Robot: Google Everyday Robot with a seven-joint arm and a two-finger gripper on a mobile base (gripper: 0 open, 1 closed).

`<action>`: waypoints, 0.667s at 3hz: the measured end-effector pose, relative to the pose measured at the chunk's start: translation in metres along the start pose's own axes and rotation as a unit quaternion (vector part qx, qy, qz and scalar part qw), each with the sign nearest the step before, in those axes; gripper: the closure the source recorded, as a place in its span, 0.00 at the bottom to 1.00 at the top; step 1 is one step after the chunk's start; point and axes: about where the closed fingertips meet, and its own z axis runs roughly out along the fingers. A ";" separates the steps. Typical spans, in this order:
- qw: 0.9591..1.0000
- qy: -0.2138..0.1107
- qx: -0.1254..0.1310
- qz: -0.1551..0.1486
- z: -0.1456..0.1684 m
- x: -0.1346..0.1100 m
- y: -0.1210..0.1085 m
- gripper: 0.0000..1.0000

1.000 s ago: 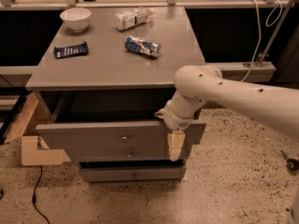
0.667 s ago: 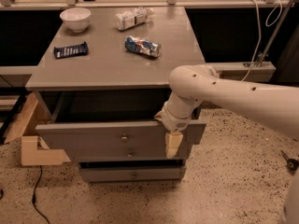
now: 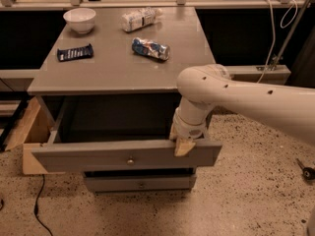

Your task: Open top drawer

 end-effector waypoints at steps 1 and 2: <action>1.000 -0.004 -0.006 0.006 0.002 -0.001 0.009 0.96; 0.999 -0.022 -0.003 0.036 0.001 0.001 0.032 1.00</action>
Offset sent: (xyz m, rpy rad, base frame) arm -0.1078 -0.0981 -0.0036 0.1356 0.1099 -0.3516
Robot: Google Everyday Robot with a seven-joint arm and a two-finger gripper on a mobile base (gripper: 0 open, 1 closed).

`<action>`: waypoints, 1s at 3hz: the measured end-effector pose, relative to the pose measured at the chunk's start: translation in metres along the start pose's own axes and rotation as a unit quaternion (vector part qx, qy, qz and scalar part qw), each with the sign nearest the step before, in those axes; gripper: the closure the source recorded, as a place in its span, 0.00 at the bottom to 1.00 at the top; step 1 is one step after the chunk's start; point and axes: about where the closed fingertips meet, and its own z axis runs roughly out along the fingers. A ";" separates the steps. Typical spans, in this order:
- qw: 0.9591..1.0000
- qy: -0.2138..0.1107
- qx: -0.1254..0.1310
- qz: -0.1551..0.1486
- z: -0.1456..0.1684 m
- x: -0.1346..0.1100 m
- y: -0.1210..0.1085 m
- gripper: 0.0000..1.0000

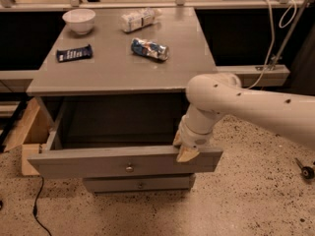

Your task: Open top drawer

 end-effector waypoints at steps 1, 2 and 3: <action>1.000 0.000 0.000 0.000 0.000 -0.001 0.000 1.00; 1.000 -0.008 0.003 0.016 0.000 0.003 0.007 1.00; 1.000 -0.008 0.003 0.016 0.000 0.003 0.007 0.81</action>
Offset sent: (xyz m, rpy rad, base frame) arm -0.1050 -0.1159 0.0002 0.2142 0.0588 -0.4681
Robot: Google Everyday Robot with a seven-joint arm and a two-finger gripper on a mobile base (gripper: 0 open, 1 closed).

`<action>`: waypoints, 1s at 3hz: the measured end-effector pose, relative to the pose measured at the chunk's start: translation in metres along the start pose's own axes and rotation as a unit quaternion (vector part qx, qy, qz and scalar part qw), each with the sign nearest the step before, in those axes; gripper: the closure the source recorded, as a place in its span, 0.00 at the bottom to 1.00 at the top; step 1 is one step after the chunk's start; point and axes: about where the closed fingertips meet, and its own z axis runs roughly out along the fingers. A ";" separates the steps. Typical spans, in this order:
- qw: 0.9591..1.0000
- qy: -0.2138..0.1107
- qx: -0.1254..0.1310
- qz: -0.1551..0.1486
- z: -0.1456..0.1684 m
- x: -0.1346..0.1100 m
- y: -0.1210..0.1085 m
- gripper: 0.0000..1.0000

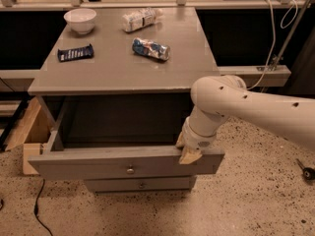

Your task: Open top drawer

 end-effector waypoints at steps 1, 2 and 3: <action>1.000 0.000 0.000 0.000 0.000 0.000 0.000 0.58; 1.000 0.000 0.000 0.000 0.000 0.000 0.000 0.35; 1.000 0.000 0.015 0.022 -0.020 0.017 0.003 0.11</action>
Offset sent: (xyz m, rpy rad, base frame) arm 0.0000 0.0000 0.0000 0.0000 0.0000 0.0000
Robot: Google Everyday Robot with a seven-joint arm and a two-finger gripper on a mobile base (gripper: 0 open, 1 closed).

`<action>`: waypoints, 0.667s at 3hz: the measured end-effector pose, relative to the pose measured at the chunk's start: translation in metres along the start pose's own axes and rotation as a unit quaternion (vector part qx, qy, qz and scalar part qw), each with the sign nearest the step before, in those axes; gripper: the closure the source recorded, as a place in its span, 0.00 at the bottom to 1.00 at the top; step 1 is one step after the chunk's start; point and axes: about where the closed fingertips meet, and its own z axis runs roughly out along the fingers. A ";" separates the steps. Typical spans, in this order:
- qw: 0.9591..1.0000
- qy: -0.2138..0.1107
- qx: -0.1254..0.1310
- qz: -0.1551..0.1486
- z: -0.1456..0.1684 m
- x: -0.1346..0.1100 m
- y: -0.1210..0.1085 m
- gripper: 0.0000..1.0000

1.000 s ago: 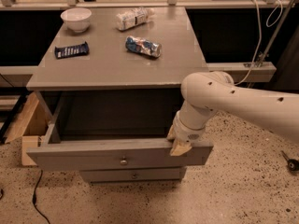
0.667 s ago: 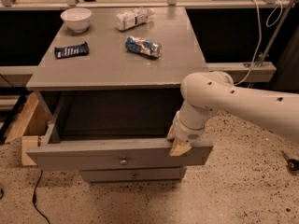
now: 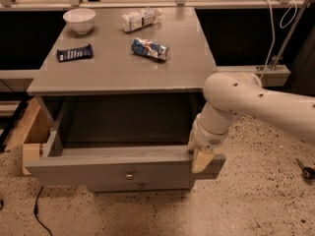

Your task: Open top drawer

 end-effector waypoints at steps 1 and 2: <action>0.999 0.011 0.028 0.039 -0.028 0.021 0.008 0.00; 0.995 0.026 0.060 0.073 -0.059 0.039 0.016 0.00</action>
Offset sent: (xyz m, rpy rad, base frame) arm -0.0171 -0.0845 0.0822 -0.0751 -0.1504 -0.2695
